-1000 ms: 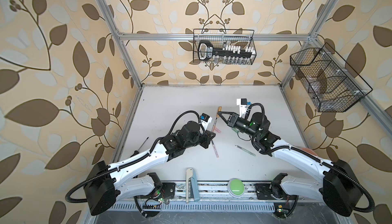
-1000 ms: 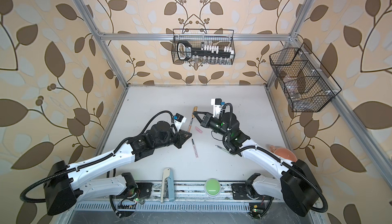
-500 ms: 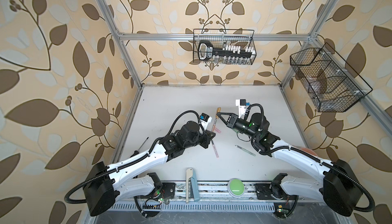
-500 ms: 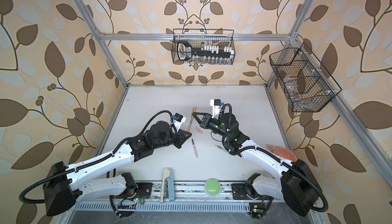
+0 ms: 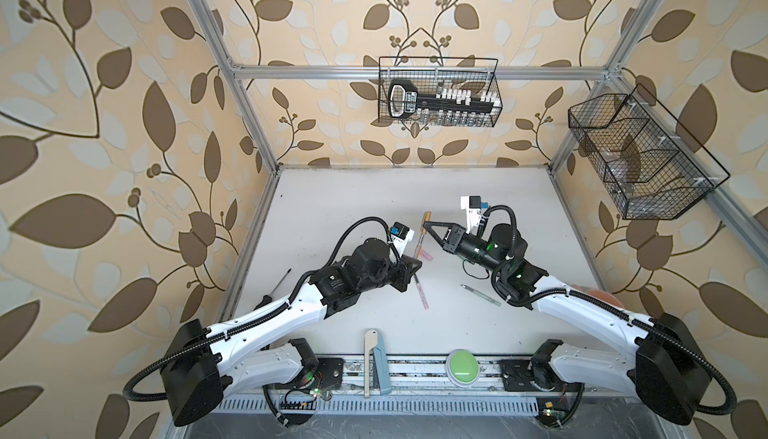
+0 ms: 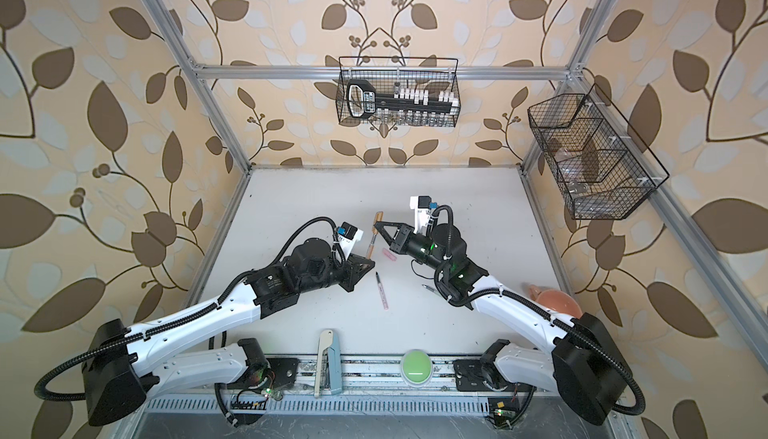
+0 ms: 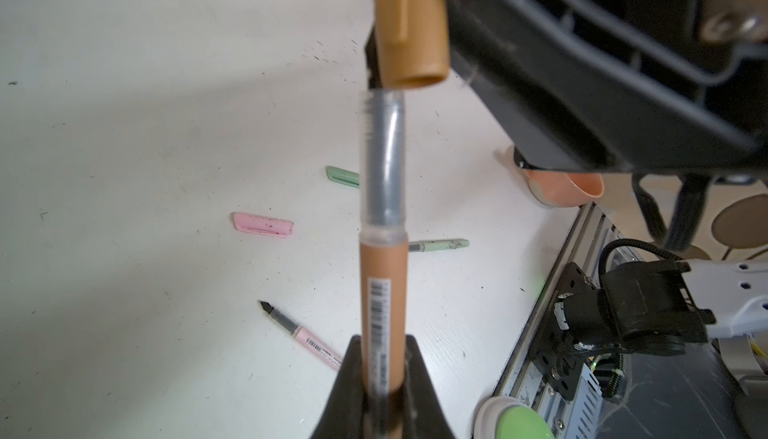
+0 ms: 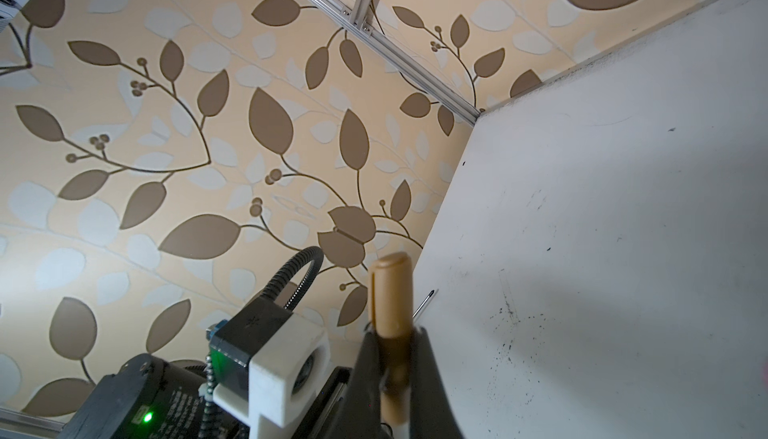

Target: Insert the pens into the pen caps

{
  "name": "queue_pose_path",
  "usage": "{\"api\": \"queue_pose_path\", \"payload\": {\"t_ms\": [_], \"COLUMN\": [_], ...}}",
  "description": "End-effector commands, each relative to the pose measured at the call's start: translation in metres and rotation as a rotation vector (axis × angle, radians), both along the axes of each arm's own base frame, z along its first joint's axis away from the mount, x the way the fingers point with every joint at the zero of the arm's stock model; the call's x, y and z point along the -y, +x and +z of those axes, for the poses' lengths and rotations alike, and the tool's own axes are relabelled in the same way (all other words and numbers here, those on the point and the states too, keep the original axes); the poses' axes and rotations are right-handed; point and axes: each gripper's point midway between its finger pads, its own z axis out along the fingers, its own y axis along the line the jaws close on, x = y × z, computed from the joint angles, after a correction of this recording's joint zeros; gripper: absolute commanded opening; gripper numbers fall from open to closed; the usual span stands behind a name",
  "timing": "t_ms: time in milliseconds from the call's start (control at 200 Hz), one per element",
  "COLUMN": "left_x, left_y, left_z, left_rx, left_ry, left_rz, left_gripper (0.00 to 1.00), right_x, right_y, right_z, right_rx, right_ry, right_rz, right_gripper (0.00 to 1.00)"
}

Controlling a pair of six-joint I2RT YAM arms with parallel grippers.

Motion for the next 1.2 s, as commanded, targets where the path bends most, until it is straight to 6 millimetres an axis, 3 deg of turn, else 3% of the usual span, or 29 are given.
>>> {"api": "queue_pose_path", "payload": {"t_ms": [0, 145, 315, 710, 885, 1200], "left_x": [0.001, 0.002, 0.005, 0.011, 0.015, 0.022], "left_y": [0.001, 0.001, 0.001, 0.0, -0.007, -0.014], "left_z": [0.031, 0.036, 0.037, 0.033, 0.041, 0.072], "left_rx": [0.087, 0.099, 0.101, 0.101, 0.124, 0.235], "left_ry": [-0.075, -0.082, -0.085, -0.071, -0.1, -0.183], "left_rz": [0.01, 0.005, -0.008, -0.044, -0.094, -0.162], "left_gripper": [0.0, 0.0, 0.0, 0.0, 0.0, 0.0], "right_x": [-0.001, 0.0, 0.0, 0.023, 0.03, 0.032], "right_y": [-0.007, -0.009, -0.01, 0.004, 0.003, -0.017], "right_z": [-0.012, -0.011, 0.005, 0.073, 0.074, 0.079], "right_rx": [-0.026, -0.024, 0.009, 0.165, 0.173, 0.209], "right_ry": [-0.011, -0.015, -0.015, -0.104, -0.123, -0.018], "right_rz": [0.009, 0.008, 0.012, -0.059, -0.073, -0.019], "right_gripper": [0.02, 0.02, 0.02, 0.02, 0.02, 0.02]}}
